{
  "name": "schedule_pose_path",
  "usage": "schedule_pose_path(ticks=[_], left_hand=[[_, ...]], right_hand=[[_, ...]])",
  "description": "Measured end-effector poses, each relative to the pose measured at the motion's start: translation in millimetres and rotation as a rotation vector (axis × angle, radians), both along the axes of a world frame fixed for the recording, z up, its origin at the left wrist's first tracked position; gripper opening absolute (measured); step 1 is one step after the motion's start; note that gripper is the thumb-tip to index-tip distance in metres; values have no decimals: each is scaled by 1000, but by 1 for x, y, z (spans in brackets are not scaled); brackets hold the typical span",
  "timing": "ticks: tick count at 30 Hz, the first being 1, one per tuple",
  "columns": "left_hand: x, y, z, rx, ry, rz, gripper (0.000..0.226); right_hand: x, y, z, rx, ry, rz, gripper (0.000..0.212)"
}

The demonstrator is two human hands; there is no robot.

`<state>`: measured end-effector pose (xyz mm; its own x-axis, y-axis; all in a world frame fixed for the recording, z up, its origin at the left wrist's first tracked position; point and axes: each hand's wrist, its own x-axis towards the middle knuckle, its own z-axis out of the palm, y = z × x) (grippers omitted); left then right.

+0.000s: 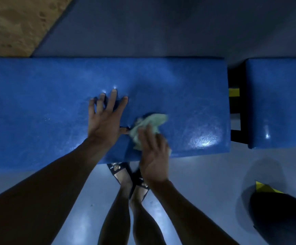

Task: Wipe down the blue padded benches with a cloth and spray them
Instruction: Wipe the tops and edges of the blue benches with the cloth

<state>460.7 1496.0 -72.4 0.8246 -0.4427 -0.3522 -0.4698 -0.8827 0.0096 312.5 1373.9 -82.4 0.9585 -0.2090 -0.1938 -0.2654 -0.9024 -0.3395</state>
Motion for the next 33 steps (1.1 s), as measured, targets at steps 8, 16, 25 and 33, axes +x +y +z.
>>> schedule_pose_path(ticks=[8, 16, 25, 33], left_hand=[[-28, 9, 11, -68, 0, 37, 87], [-73, 41, 21, -64, 13, 73, 75], [-79, 47, 19, 51, 84, 60, 79], [-83, 37, 16, 89, 113, 97, 78]], right_hand=[[-42, -148, 1, -107, -53, 298, 67], [-51, -61, -10, -34, -57, -320, 84], [-71, -128, -1, 31, -28, 321, 70], [-79, -116, -19, 47, 31, -614, 92]])
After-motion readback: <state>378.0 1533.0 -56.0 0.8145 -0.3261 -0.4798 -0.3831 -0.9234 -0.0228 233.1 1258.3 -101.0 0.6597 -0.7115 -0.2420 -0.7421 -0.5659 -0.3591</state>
